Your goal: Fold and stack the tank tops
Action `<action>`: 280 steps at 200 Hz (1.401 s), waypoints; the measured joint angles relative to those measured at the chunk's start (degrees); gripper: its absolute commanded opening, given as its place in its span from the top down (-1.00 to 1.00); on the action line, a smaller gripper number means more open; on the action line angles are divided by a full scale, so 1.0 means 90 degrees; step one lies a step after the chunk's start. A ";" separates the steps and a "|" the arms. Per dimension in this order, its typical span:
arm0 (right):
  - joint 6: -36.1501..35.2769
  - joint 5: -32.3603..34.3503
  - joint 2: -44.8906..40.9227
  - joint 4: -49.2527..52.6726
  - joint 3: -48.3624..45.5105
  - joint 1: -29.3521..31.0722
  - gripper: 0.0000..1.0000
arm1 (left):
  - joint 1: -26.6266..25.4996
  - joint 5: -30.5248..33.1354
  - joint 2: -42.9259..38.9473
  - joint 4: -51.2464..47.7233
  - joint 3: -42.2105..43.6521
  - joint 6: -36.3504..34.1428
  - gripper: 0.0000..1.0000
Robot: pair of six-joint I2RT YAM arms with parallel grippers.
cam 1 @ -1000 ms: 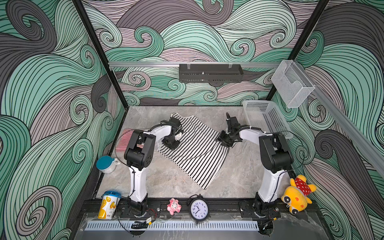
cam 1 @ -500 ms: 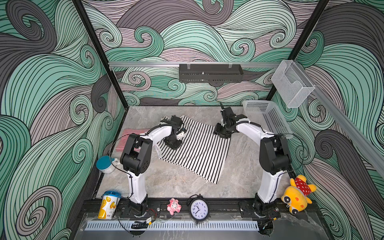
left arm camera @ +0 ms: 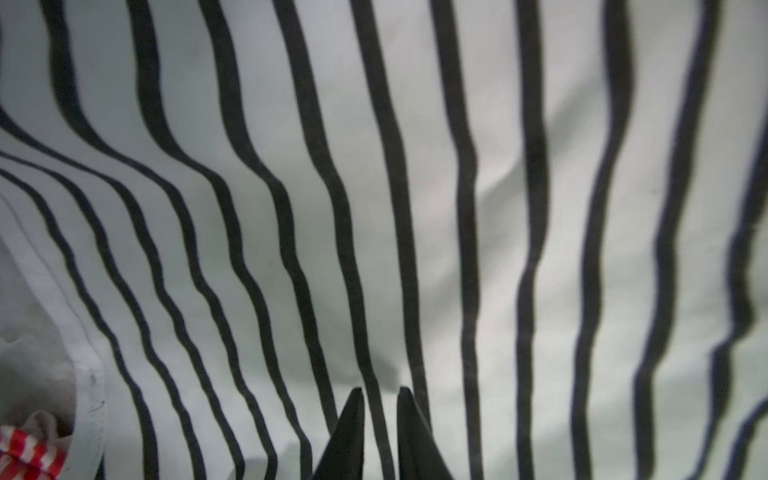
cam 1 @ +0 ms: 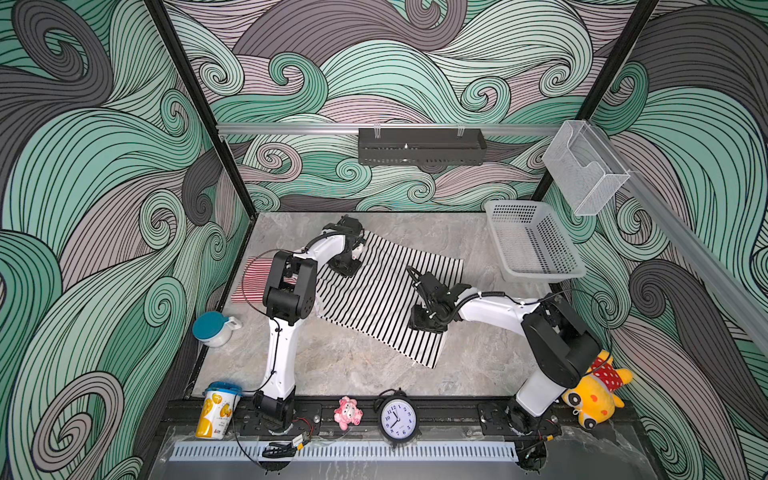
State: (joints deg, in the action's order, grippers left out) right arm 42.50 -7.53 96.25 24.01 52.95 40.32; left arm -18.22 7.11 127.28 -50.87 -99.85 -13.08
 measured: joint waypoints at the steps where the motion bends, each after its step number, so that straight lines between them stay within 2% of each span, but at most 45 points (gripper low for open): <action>1: 0.0000 0.0010 -0.0010 -0.0005 -0.0022 -0.0007 -0.07 | 0.0005 -0.0002 0.0000 0.0000 0.0017 0.0002 0.63; 35: -0.0083 0.0010 -0.0277 -0.0039 -0.0325 -0.0440 -0.07 | 0.0000 -0.0053 -0.0204 0.0087 0.0415 0.0010 0.63; 75: -0.0568 -0.0034 -0.0447 0.0267 -0.0442 -0.1664 -0.08 | -0.0165 -0.0350 -0.0646 0.0117 0.1120 0.0131 0.62; 103: -0.0988 -0.0112 -0.0274 0.0534 -0.0214 -0.2317 -0.08 | -0.0379 -0.0636 -0.0874 0.0073 0.1484 0.0250 0.62; 149: -0.1532 -0.0219 0.0301 0.0843 0.0512 -0.2868 -0.08 | -0.0568 -0.0889 -0.1086 -0.0002 0.1800 0.0338 0.62; 182: -0.1722 -0.0223 0.0279 0.1020 0.0750 -0.2970 -0.08 | -0.0568 -0.0794 -0.1559 0.0066 0.2331 0.0340 0.62; 207: -0.1673 -0.0287 -0.0211 0.1066 0.0561 -0.2858 -0.09 | -0.0529 -0.0566 -0.2164 0.0109 0.2664 0.0333 0.62; 244: -0.1362 -0.0342 -0.1328 0.1027 -0.0107 -0.2297 -0.09 | -0.0386 -0.0415 -0.2820 0.0267 0.3019 0.0194 0.62; 280: -0.1027 -0.0340 -0.1588 0.0930 -0.0636 -0.1773 -0.09 | -0.0240 -0.0274 -0.2863 0.0381 0.3580 0.0068 0.62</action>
State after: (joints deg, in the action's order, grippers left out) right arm 33.26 -10.59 81.95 32.38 47.22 24.36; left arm -20.38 4.64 101.51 -47.44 -67.64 -12.47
